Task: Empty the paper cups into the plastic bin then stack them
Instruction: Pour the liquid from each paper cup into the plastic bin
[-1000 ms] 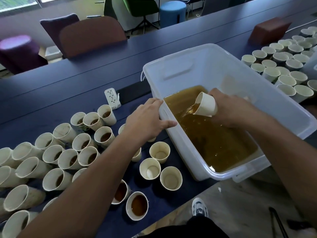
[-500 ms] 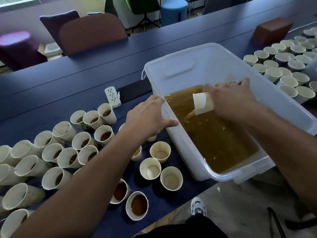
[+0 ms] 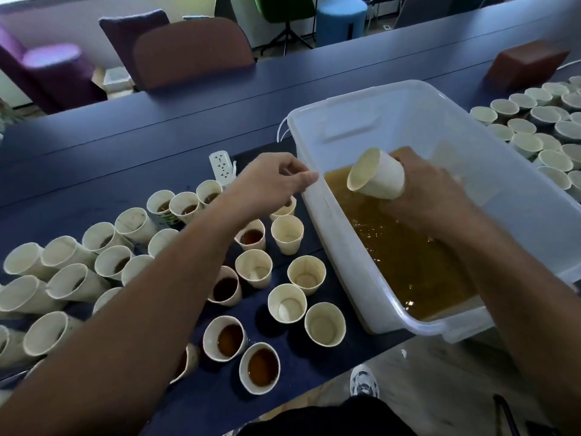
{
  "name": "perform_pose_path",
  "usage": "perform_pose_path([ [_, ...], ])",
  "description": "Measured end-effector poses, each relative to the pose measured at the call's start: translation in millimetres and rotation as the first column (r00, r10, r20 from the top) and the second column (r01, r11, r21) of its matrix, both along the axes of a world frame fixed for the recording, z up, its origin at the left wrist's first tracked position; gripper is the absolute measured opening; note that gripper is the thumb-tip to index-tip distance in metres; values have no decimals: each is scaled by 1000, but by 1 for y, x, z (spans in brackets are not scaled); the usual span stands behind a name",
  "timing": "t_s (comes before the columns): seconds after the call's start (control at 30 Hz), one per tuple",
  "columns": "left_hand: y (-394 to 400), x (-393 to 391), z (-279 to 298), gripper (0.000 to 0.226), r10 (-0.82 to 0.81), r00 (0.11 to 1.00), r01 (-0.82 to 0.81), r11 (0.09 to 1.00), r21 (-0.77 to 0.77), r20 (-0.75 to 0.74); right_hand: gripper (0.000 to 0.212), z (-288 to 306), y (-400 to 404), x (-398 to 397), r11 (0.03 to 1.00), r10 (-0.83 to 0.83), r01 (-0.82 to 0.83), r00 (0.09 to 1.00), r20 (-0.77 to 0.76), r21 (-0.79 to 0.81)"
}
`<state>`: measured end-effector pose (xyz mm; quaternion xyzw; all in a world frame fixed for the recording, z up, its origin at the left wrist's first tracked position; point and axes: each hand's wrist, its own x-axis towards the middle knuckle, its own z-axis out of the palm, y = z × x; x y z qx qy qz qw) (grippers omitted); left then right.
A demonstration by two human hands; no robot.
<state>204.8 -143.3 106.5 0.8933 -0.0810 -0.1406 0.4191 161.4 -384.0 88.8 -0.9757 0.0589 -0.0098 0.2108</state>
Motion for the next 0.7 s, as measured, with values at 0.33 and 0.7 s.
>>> perform_pose_path([
  [0.33,25,4,47,19,76,997,-73,989,-127,14,72,6,78,-2,961,100,-143,978,184,235],
  [0.7,97,27,9,14,376,924,-378,926,14,66,56,-14,92,-5,932,222,-241,970,99,270],
])
